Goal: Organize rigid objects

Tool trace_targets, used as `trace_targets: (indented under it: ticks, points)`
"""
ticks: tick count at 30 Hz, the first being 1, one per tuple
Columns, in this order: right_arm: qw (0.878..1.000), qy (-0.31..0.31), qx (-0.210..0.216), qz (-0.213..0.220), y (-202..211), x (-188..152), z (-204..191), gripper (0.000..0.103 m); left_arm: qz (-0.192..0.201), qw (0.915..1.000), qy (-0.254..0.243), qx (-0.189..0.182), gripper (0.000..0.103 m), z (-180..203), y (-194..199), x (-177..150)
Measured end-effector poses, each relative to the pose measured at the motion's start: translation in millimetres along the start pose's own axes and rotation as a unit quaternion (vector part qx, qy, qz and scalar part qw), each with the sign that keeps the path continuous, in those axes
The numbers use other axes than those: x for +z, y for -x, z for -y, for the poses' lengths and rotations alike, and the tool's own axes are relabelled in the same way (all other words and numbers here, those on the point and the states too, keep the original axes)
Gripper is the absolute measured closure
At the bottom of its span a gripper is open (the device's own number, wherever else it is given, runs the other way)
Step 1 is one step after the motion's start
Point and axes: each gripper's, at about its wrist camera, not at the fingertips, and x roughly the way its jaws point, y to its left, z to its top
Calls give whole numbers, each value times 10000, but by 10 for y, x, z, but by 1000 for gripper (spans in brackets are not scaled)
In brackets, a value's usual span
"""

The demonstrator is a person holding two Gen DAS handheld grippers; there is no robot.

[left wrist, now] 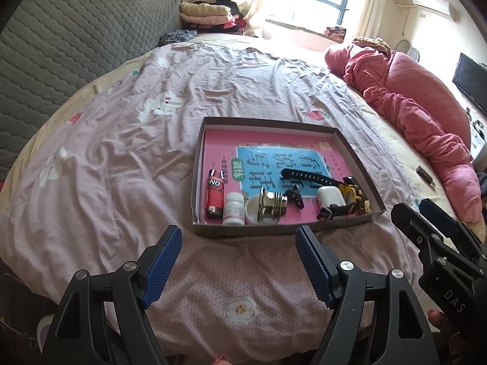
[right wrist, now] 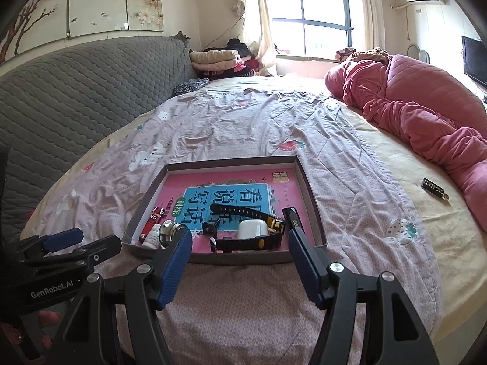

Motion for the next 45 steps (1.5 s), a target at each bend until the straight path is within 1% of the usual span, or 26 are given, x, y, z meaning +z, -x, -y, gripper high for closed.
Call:
trace_targets:
  ticks: [6, 10, 18, 22, 24, 31, 35, 38, 45]
  points:
    - [10000, -4, 45, -69, 20, -76, -4, 38, -59, 10000, -43, -10, 25, 28, 13, -113]
    - [9998, 32, 66, -169, 8, -207, -34, 38, -108, 9999, -67, -24, 25, 27, -10, -190]
    - [9992, -36, 7, -403, -75, -480, -29, 38, -220, 9996, -152, 47, 25, 22, -93, -359]
    - [9989, -110, 34, -453, -113, -578, -19, 38, -317, 9991, -211, 191, 25, 31, -143, -462]
    - [9987, -107, 38, -490, -139, -615, -14, 38, -373, 9989, -208, 190, 25, 24, -170, -499]
    - [9985, -283, -6, -478, -182, -746, 53, 38, -455, 9986, -185, 216, 25, -3, -246, -610]
    - [9985, -254, 7, -491, -230, -839, 48, 38, -531, 9981, -210, 212, 25, 16, -308, -676]
    - [9981, -309, 13, -531, -267, -862, 64, 38, -591, 9979, -196, 202, 25, 46, -360, -712]
    - [9973, -503, -127, -524, -308, -892, 151, 38, -677, 9973, -220, 182, 25, 84, -466, -768]
